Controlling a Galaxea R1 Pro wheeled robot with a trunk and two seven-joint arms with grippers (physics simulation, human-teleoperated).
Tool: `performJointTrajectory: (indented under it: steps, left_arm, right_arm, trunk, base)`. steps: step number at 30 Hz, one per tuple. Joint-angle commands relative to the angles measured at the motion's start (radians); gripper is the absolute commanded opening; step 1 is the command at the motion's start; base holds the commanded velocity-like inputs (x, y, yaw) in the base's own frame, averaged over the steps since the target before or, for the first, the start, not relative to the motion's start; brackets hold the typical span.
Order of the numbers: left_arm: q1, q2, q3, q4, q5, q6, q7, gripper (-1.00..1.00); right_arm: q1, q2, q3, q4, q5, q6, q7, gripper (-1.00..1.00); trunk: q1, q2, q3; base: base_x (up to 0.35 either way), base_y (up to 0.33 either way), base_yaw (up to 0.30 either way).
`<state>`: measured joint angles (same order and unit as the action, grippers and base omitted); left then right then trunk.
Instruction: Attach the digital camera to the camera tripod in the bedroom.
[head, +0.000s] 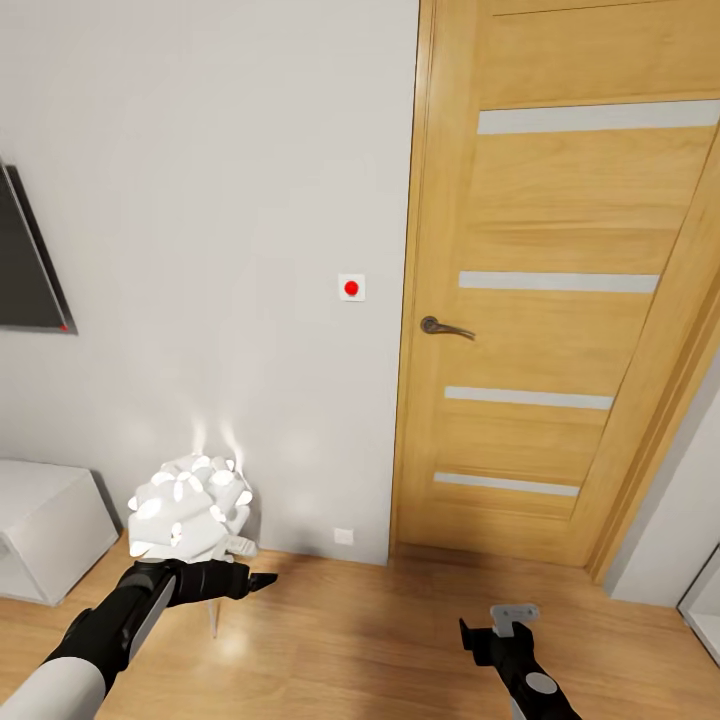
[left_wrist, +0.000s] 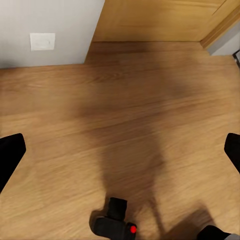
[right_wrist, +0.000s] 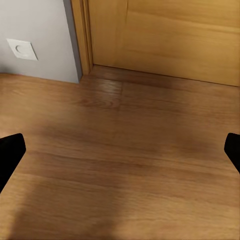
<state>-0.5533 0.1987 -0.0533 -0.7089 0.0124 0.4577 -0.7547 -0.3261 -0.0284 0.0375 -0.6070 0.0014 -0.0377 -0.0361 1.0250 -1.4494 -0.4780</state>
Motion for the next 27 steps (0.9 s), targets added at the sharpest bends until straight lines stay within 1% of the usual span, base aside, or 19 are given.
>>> performJointTrajectory:
  steps: [1, 9, 10, 13, 14, 17, 20, 21, 27]
  left_arm:
    - [-0.001, 0.001, -0.002, -0.001, 0.001, 0.007, -0.002, 1.0]
    - [-0.001, 0.001, -0.004, 0.004, 0.001, 0.007, -0.002, 1.0]
    - [-0.001, -0.001, -0.007, 0.018, 0.001, 0.006, -0.002, 1.0]
    - [-0.001, -0.004, -0.026, 0.038, 0.0, 0.006, -0.001, 1.0]
    - [-0.001, -0.005, -0.052, 0.055, -0.001, 0.006, -0.001, 1.0]
    - [-0.001, -0.006, -0.103, 0.08, -0.001, 0.006, 0.0, 1.0]
    - [-0.001, -0.007, -0.161, 0.098, -0.001, 0.005, 0.0, 1.0]
    - [-0.001, -0.007, -0.203, 0.106, -0.002, 0.004, 0.001, 1.0]
    - [-0.001, -0.009, -0.325, 0.115, -0.002, -0.009, 0.003, 1.0]
  right_arm:
    - [-0.001, -0.001, 0.004, 0.001, 0.0, -0.002, -0.004, 1.0]
    - [-0.001, -0.001, 0.005, 0.006, 0.0, -0.004, -0.004, 1.0]
    - [0.0, -0.001, 0.004, 0.033, 0.0, -0.006, -0.004, 1.0]
    - [0.0, -0.001, 0.004, 0.053, 0.0, -0.013, -0.004, 1.0]
    - [0.0, -0.001, 0.005, 0.062, 0.0, -0.024, -0.004, 1.0]
    - [0.0, -0.001, 0.006, 0.072, 0.0, -0.05, -0.004, 1.0]
    - [0.0, -0.001, 0.007, 0.085, 0.0, -0.08, -0.004, 1.0]
    - [0.001, -0.001, 0.007, 0.1, 0.0, -0.095, -0.004, 1.0]
    - [0.001, -0.002, 0.008, 0.177, 0.0, -0.121, -0.004, 1.0]
  trunk:
    - [0.0, -0.001, -0.001]
    - [0.0, -0.001, -0.001]
    - [0.0, -0.001, -0.001]
    - [0.0, -0.001, -0.001]
    - [0.0, -0.001, -0.001]
    - [0.0, -0.001, -0.001]
    - [0.0, -0.001, -0.001]
    - [0.0, -0.001, -0.001]
    - [0.0, -0.001, -0.001]
  base:
    - [0.0, 0.001, 0.0]
    - [0.0, 0.0, 0.0]
    - [0.0, 0.0, 0.0]
    - [0.0, 0.0, 0.0]
    - [0.0, 0.0, 0.0]
    - [0.0, 0.0, 0.0]
    - [0.0, 0.0, 0.0]
    - [0.0, 0.0, 0.0]
    - [0.0, 0.0, 0.0]
